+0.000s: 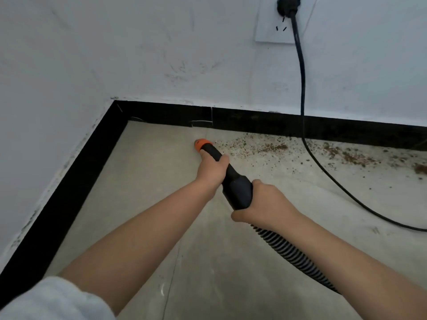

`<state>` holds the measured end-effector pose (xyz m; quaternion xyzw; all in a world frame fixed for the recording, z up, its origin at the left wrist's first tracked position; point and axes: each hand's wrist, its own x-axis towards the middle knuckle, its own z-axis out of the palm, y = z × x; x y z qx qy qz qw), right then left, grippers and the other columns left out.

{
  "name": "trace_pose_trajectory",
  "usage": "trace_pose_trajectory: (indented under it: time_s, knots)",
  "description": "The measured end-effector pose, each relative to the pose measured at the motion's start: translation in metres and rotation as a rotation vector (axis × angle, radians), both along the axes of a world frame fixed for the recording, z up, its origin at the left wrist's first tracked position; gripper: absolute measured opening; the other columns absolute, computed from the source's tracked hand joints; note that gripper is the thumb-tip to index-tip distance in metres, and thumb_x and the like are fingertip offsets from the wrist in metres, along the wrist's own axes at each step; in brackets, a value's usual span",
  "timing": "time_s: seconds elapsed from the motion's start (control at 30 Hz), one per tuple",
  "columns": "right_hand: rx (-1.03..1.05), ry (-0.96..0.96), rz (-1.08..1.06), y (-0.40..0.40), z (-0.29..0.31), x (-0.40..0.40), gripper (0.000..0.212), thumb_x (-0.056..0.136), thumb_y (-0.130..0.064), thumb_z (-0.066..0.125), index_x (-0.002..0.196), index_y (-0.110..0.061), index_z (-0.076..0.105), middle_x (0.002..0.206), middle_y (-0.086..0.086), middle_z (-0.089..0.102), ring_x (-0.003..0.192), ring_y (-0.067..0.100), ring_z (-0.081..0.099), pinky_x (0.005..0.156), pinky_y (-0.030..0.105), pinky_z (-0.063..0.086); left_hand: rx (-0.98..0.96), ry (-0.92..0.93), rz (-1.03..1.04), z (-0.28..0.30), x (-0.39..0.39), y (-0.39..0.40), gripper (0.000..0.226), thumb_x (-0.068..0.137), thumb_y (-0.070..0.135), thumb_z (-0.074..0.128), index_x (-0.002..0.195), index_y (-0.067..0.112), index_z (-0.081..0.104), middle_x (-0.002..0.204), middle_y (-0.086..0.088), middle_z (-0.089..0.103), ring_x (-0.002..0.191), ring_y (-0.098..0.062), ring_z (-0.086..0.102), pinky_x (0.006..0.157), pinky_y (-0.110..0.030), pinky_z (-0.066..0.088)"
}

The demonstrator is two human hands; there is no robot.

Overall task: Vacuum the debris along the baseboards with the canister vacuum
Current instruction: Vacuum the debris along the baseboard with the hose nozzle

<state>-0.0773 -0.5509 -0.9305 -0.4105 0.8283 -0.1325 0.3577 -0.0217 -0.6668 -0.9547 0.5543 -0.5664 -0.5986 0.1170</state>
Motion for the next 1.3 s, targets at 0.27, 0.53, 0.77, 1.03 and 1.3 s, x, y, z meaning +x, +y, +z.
trace_pose_trajectory:
  time_s: [0.27,0.53,0.77,1.03,1.3]
  knots:
    - [0.072,0.052,0.030,0.045,0.008,0.004,0.047,0.067,-0.041,0.072,0.091,-0.018,0.038,0.079,-0.006,0.048,0.068,0.011,0.050,0.052,0.024,0.041,0.016,0.013,-0.050,-0.005,0.006,0.041,0.067,0.098,0.029,0.044,0.150,0.014,0.004,0.137,-0.012,0.045,0.119,-0.028,0.049,0.104,-0.042,0.040]
    - [0.055,0.035,-0.061,0.045,-0.019,0.013,0.046,0.070,-0.040,0.070,0.093,-0.018,0.035,0.076,-0.009,0.045,0.066,0.010,0.050,0.048,0.021,0.037,-0.037,-0.025,-0.144,-0.015,0.005,0.039,0.070,0.099,0.032,0.040,0.151,0.015,-0.005,0.138,-0.010,0.043,0.120,-0.025,0.047,0.094,-0.028,0.037]
    - [0.006,0.045,-0.095,0.018,-0.031,0.003,0.048,0.068,-0.038,0.071,0.094,-0.017,0.037,0.075,-0.008,0.045,0.070,0.017,0.054,0.048,0.024,0.036,-0.069,-0.078,-0.150,-0.018,-0.007,0.013,0.068,0.098,0.033,0.041,0.150,0.014,0.001,0.136,-0.013,0.045,0.118,-0.028,0.049,0.097,-0.034,0.041]
    - [-0.001,-0.015,0.104,0.009,-0.015,-0.020,0.047,0.066,-0.035,0.076,0.095,-0.017,0.044,0.083,-0.005,0.051,0.072,0.012,0.053,0.056,0.024,0.043,-0.014,-0.040,0.098,-0.010,-0.003,0.015,0.072,0.097,0.029,0.045,0.150,0.016,-0.002,0.141,-0.012,0.040,0.122,-0.029,0.047,0.090,-0.031,0.040]
    - [0.088,-0.070,0.429,-0.003,-0.009,-0.010,0.045,0.067,-0.029,0.078,0.098,-0.020,0.046,0.091,-0.003,0.054,0.080,0.014,0.055,0.060,0.021,0.045,0.113,-0.055,0.422,-0.025,0.049,0.034,0.086,0.095,0.036,0.047,0.147,0.019,-0.019,0.146,-0.015,0.034,0.121,-0.033,0.050,0.106,-0.043,0.039]
